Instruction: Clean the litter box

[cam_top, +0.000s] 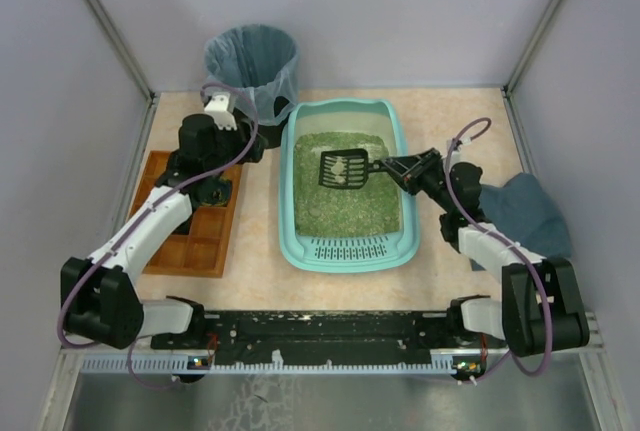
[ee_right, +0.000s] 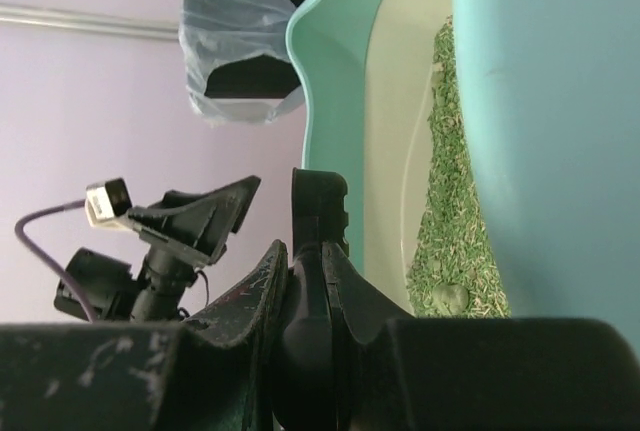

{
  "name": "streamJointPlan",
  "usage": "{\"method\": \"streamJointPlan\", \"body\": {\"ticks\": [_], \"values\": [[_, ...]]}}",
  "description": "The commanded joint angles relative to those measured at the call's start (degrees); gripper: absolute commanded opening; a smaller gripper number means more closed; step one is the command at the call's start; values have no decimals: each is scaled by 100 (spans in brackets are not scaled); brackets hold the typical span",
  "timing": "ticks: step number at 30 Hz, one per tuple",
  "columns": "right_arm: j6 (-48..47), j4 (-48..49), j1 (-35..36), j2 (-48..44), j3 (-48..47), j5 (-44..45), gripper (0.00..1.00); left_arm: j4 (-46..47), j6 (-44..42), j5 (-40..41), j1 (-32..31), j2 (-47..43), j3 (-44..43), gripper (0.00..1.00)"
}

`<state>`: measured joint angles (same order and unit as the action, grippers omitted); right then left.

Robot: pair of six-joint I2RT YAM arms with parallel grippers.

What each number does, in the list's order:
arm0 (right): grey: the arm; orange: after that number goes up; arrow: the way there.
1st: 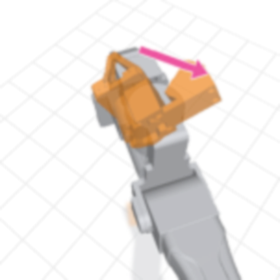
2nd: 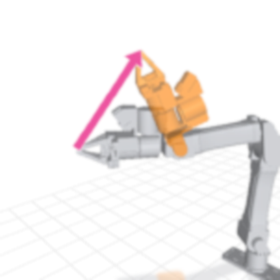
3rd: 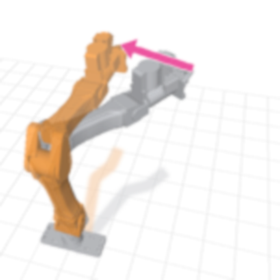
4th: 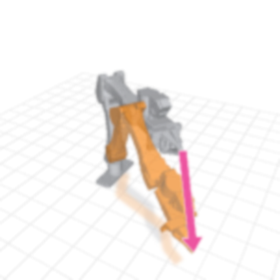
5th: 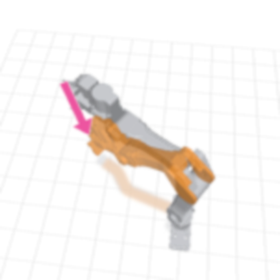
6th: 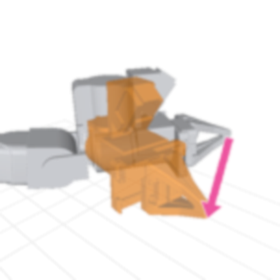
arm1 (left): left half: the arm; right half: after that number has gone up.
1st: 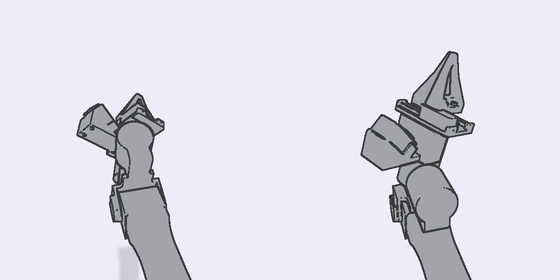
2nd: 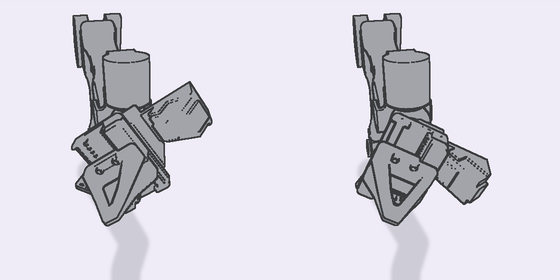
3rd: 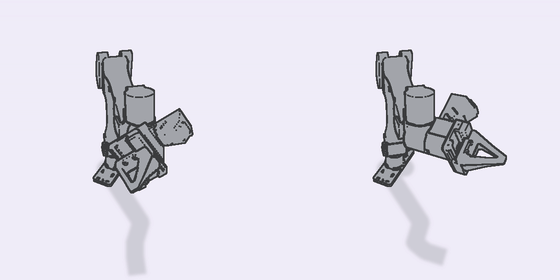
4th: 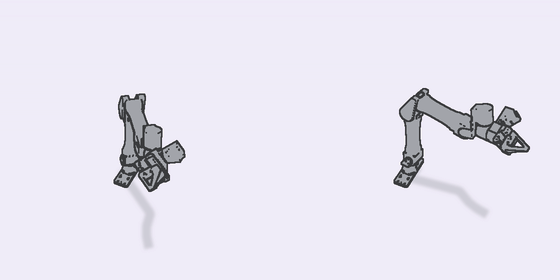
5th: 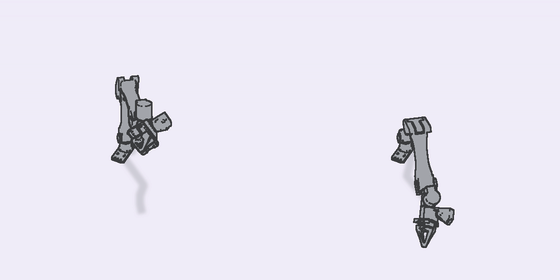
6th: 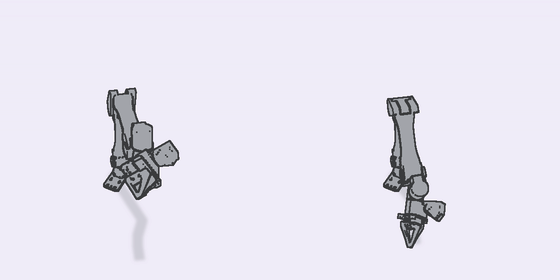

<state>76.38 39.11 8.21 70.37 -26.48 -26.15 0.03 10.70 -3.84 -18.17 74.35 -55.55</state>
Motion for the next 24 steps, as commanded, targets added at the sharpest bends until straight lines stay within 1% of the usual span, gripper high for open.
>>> {"method": "streamJointPlan", "body": {"ticks": [1,2,3,5,6,8,10,11,12,14,16,18,20,22,24], "values": [[-4,137,-218,-174,-27,157,0,196,336,-338,224,-128,9,73],[131,282,-248,-218,41,295,0,174,369,-342,275,-157,6,72],[156,391,-173,-195,20,234,0,142,391,-334,324,-191,-6,73],[-128,254,146,-68,-404,-82,0,35,413,-302,435,-256,-31,72],[-293,77,199,-36,-531,-214,0,3,427,-285,489,-291,-16,72],[-335,-121,-27,-132,-387,-56,0,-43,433,-203,576,-416,27,72],[87,62,-328,-182,-28,266,0,-69,420,-110,633,-541,100,72],[196,294,-320,-118,-23,231,0,-69,415,-68,650,-592,157,73],[142,364,-156,-13,-191,-25,0,-61,403,-34,668,-623,211,73],[-216,70,228,154,-593,-329,0,-36,442,-13,731,-585,270,73],[-317,-115,101,106,-558,-136,0,-130,606,-174,914,-468,204,74],[26,85,-116,-7,-231,218,0,-188,726,-272,1057,-434,164,73],[61,255,1,80,-355,-14,0,-171,745,-238,1131,-462,192,73],[-266,-50,129,218,-728,-351,0,-193,747,-185,1176,-452,173,74],[-140,-174,-52,160,-627,-86,0,-222,767,-197,1221,-421,163,73]]}}
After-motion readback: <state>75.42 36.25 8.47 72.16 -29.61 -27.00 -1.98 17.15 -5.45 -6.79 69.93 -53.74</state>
